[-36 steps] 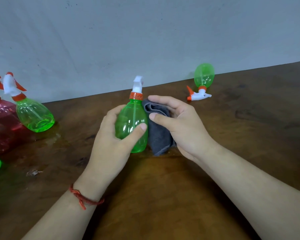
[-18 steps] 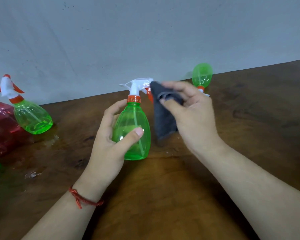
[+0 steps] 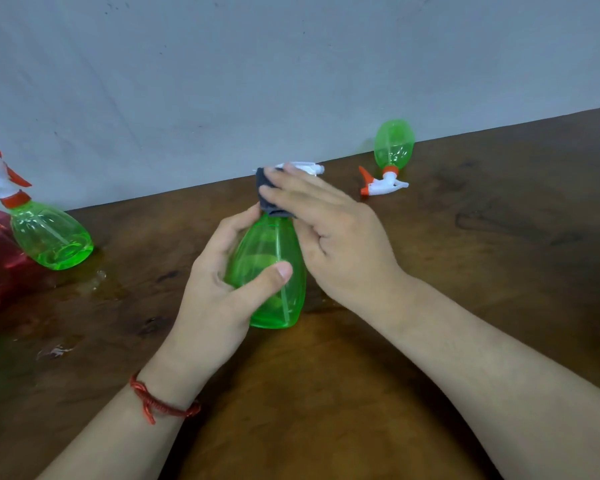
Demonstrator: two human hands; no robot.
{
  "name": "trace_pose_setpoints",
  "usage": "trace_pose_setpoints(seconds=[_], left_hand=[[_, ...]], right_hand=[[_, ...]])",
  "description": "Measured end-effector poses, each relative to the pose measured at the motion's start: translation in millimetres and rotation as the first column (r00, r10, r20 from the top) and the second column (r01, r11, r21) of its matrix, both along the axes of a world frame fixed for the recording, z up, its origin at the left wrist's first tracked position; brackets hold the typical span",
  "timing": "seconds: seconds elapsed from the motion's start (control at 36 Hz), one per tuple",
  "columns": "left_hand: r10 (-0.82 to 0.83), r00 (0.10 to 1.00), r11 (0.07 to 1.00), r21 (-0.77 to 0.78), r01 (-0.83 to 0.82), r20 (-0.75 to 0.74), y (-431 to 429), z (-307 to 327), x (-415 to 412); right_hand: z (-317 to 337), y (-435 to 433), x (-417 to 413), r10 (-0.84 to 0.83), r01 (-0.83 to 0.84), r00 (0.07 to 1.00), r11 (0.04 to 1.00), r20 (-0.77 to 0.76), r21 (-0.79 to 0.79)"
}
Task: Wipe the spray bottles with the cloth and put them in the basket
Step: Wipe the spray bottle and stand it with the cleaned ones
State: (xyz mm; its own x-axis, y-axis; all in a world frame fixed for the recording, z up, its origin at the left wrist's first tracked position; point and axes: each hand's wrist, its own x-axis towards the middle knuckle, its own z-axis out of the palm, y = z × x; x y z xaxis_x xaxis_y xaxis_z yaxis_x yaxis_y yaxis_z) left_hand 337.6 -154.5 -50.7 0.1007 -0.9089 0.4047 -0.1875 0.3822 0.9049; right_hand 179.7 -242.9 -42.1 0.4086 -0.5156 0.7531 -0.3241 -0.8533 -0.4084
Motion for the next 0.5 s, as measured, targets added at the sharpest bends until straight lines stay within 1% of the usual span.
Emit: trace_pose_setpoints(seconds=[0.08,0.14,0.19,0.25,0.39,0.44,0.5], left_hand=[[0.017,1.0,1.0,0.013,-0.017,0.003,-0.6,-0.4,1.3],[0.019,1.0,1.0,0.016,-0.019,-0.001,-0.8,0.2,3.0],[0.019,0.999,1.0,0.02,-0.018,-0.051,-0.6,-0.3,3.1],[0.035,0.996,0.999,0.02,-0.033,-0.088,0.3,-1.8,1.8],[0.08,0.98,0.997,0.01,-0.08,-0.184,1.0,-0.3,4.2],[0.085,0.975,0.996,0.022,-0.082,-0.207,0.1,-1.0,7.9],[0.093,0.976,0.996,0.024,-0.09,-0.199,-0.3,-3.1,11.0]], right_hand=[[2.2,-5.3,-4.0,0.04,-0.041,0.999,0.999,-0.03,-0.032],[2.7,-13.1,-8.7,-0.011,0.01,1.0,0.998,-0.014,-0.069],[3.6,-19.5,-14.0,-0.078,0.079,0.997,0.996,0.025,-0.05],[3.1,-20.0,-15.2,-0.107,0.108,0.993,0.994,0.044,-0.026],[-3.0,-13.4,-5.8,-0.098,0.096,0.995,0.99,-0.018,-0.103],[-1.7,-13.5,-4.5,-0.094,0.092,0.995,0.991,-0.02,-0.094],[0.7,-12.0,-4.7,-0.09,0.089,0.996,0.994,-0.003,-0.058]])
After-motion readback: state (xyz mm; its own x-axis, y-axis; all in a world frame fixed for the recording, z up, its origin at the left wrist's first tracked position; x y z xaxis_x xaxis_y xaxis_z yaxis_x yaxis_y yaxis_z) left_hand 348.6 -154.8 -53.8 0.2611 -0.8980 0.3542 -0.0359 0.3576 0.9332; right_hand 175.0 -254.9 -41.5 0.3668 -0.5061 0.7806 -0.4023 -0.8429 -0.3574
